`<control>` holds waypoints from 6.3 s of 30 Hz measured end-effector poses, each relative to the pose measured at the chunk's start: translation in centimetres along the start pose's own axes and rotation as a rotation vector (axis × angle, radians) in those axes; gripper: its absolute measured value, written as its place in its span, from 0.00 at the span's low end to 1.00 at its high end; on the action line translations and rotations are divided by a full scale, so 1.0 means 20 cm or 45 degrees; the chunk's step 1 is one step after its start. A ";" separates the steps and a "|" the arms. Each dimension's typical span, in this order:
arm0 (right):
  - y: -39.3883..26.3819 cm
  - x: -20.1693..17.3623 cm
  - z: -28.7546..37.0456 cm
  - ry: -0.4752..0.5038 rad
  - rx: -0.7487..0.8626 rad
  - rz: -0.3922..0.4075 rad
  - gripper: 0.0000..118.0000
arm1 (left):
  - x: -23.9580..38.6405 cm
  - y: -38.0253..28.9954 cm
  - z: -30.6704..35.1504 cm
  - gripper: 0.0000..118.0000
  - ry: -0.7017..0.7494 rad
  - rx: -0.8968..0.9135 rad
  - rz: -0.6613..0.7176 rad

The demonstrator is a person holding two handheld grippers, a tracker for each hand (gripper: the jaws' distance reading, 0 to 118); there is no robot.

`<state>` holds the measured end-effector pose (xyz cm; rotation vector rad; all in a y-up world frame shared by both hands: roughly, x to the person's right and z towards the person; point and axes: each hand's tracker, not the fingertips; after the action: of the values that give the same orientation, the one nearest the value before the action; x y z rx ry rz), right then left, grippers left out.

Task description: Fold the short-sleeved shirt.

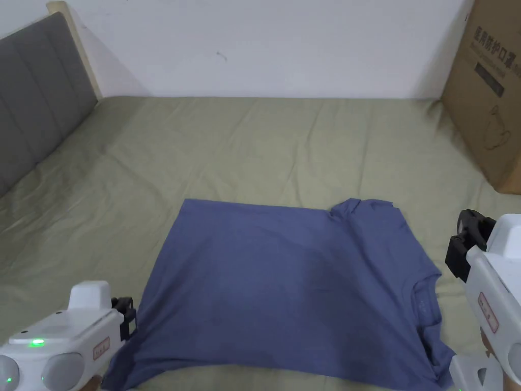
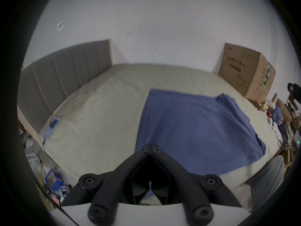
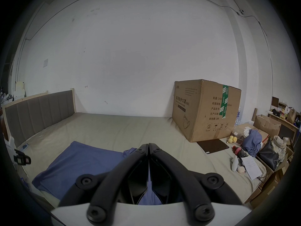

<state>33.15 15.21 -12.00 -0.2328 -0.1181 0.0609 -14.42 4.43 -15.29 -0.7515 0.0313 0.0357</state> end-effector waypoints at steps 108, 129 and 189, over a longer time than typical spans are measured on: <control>0.06 0.04 -0.19 -0.063 -0.062 0.017 0.72 | 0.28 0.56 0.02 0.71 -0.077 0.600 -0.033; -0.06 0.05 -0.21 -0.037 -0.093 -0.021 0.00 | 0.26 0.49 -0.18 0.00 -0.081 0.224 -0.022; -0.70 0.28 -0.67 0.062 -0.842 -0.319 0.07 | -0.11 0.26 -0.61 0.03 -0.152 -0.249 0.120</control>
<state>40.93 -0.97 -21.14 -0.8768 -0.1150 -0.2382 -17.08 -0.13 -27.58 -0.9421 -0.0515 0.1751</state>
